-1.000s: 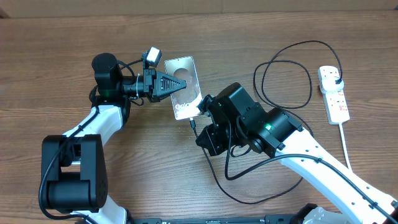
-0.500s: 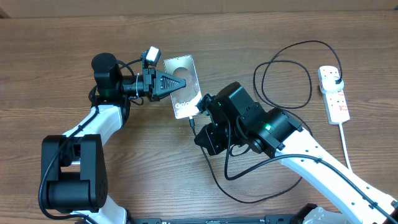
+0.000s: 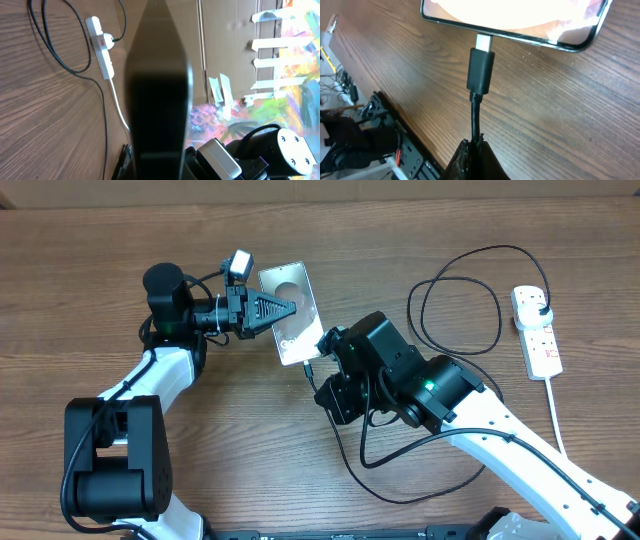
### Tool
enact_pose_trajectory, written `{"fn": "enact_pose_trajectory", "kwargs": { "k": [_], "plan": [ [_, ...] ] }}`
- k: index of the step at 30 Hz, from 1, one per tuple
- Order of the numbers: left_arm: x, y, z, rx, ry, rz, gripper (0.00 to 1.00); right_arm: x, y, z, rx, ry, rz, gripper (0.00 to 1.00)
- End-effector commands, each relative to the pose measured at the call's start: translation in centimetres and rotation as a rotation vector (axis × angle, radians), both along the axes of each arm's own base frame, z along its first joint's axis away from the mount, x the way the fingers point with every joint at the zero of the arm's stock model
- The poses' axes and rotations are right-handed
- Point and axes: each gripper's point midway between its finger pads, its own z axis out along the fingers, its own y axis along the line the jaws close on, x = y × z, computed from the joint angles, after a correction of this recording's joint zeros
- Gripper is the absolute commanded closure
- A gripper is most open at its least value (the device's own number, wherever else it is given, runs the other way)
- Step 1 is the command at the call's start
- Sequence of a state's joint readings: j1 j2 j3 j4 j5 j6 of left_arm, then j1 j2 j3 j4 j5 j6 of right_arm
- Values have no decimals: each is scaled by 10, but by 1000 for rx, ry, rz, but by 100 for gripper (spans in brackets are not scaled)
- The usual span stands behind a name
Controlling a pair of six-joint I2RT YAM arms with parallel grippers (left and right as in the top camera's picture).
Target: Plug charger to phone and switch on socket
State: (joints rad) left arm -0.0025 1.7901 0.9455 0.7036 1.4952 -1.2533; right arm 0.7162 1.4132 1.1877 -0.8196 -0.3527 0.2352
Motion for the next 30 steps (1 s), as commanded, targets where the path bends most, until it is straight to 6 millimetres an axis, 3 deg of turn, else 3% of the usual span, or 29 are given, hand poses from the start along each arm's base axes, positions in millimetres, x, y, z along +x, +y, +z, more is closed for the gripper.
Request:
{"fn": "enact_pose_trajectory", "kwargs": {
  "k": [1, 15, 30],
  "plan": [
    [-13, -4, 6, -11, -45, -95, 96, 20, 1, 11, 6, -92, -43, 96],
    [-13, -4, 6, -11, -46, -96, 96, 20, 1, 21, 30, -112, -49, 96],
    [-13, -4, 6, -11, -46, -95, 96, 25, 6, 31, 121, 20, -243, 96]
  ]
}}
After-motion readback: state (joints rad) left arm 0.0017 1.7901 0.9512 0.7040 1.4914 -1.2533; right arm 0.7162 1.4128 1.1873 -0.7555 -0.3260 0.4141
